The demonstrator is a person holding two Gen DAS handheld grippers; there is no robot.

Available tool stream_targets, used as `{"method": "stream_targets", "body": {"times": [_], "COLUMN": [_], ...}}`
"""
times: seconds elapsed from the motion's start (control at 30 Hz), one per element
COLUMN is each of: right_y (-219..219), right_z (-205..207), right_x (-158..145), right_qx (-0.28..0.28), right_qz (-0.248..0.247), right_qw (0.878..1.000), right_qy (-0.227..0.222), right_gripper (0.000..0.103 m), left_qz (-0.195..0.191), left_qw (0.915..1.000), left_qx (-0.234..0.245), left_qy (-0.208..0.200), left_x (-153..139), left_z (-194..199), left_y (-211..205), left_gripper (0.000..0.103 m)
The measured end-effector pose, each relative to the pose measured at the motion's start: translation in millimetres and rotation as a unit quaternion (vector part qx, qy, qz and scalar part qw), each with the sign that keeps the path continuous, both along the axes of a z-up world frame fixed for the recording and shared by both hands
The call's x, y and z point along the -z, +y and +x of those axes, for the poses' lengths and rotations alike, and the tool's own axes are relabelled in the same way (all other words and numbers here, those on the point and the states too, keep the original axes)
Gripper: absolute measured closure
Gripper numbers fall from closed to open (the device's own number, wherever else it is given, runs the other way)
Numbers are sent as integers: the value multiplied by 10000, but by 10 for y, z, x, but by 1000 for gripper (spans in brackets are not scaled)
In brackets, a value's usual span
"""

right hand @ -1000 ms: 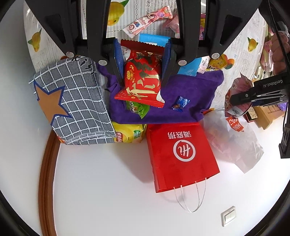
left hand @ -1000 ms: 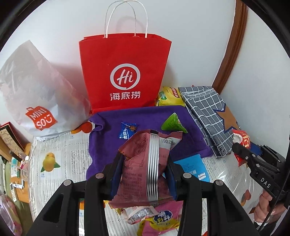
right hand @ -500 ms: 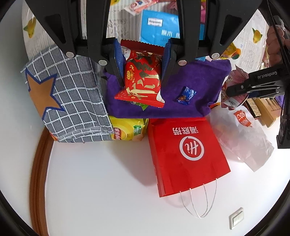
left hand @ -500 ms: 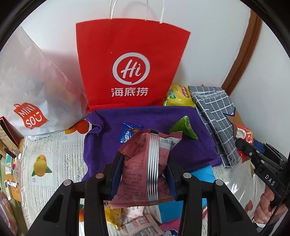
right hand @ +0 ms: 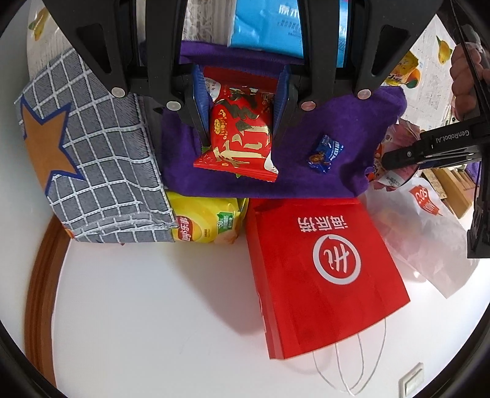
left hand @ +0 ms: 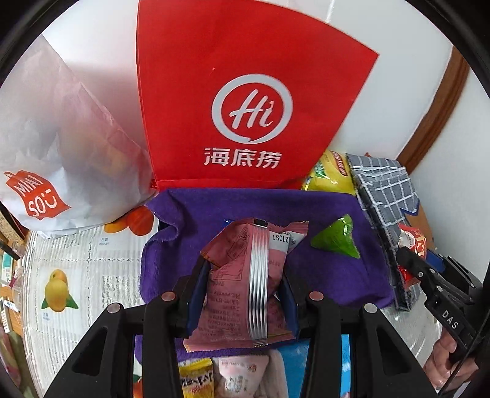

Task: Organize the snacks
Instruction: 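Carry the red packet and pink wafer pack over the purple towel, then lower both packets onto the towel and open both tools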

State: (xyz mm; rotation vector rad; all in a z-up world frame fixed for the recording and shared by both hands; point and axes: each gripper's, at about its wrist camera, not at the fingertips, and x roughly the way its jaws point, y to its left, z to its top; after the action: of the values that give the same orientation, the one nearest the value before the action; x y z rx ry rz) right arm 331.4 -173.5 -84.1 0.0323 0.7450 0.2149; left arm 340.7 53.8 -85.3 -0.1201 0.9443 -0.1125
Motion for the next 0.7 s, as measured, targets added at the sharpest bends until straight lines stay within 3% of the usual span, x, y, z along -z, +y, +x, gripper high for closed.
{"method": "stream_targets", "body": {"times": [0.7], "right_y": [79], "right_z": [366], "right_x": [721], "right_qx": [-261], "right_qz": [-186], "right_qw": [9970], "right_qy": [707], "right_gripper": [66], "left_qz": [196], "left_qw": [9966], "left_qx": [-20], "left_qy": [798], "left_x": [737], "left_z": [333], "left_y": [-40], "left_gripper": [62]}}
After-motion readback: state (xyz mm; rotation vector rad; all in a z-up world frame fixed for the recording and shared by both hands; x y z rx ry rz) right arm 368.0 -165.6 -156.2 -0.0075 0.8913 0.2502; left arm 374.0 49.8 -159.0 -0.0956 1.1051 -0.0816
